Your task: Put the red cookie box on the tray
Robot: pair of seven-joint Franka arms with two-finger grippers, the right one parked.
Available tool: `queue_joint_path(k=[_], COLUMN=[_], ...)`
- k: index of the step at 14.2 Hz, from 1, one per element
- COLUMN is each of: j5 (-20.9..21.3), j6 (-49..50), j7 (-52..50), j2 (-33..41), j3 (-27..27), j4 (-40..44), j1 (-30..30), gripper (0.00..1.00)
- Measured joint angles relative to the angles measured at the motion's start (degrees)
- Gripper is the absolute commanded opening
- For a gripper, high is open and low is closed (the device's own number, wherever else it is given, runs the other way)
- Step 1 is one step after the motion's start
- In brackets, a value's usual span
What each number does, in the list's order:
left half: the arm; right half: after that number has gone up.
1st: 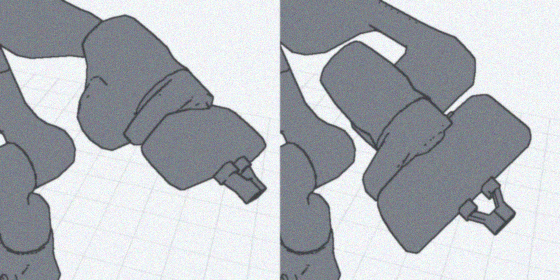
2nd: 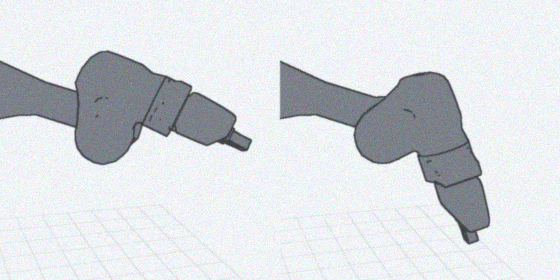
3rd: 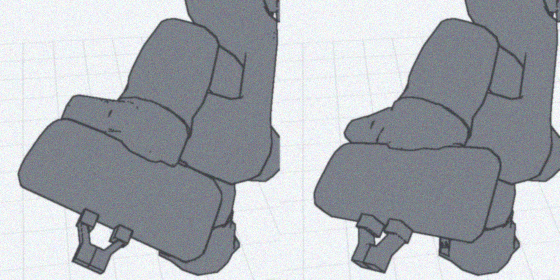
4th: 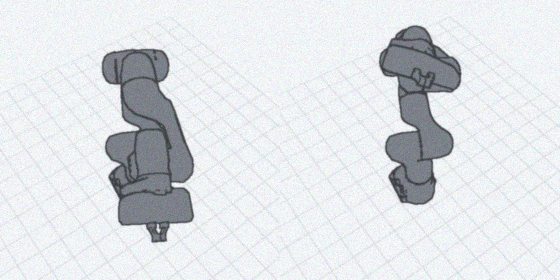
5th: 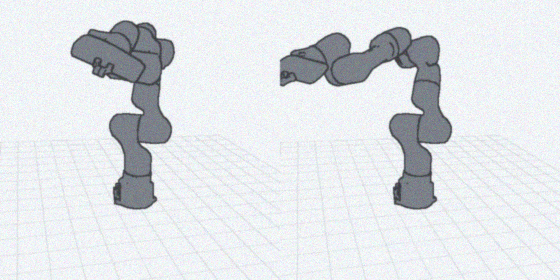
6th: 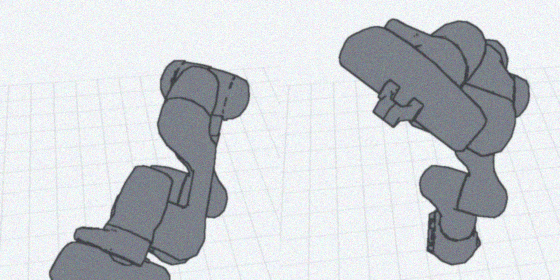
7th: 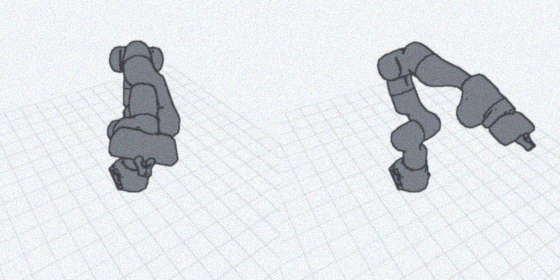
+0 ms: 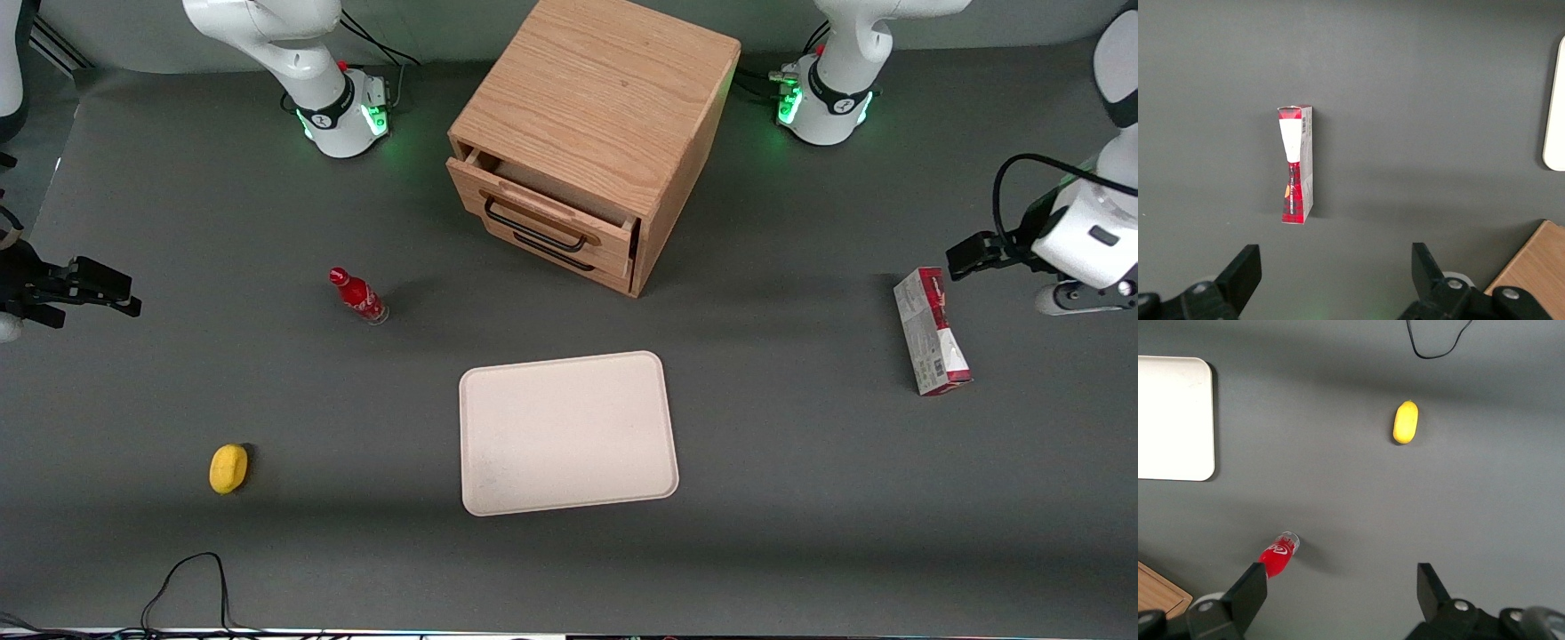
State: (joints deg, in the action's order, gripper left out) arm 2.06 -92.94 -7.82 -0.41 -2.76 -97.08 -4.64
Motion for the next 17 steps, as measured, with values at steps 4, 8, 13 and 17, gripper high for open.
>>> queue_joint_path(k=[4,8,13,17], j5=[-0.69,-0.71,-0.71,-0.6], j6=[2.36,2.64,4.82,4.98], j7=[0.06,0.06,0.06,0.33], j2=[0.05,-0.11,-0.39,-0.73], j3=[0.29,0.37,0.26,-0.68], j4=[0.81,1.11,1.9,2.7], j1=[-0.08,-0.09,-0.05,0.65], gripper=[1.0,1.0,1.0,1.0])
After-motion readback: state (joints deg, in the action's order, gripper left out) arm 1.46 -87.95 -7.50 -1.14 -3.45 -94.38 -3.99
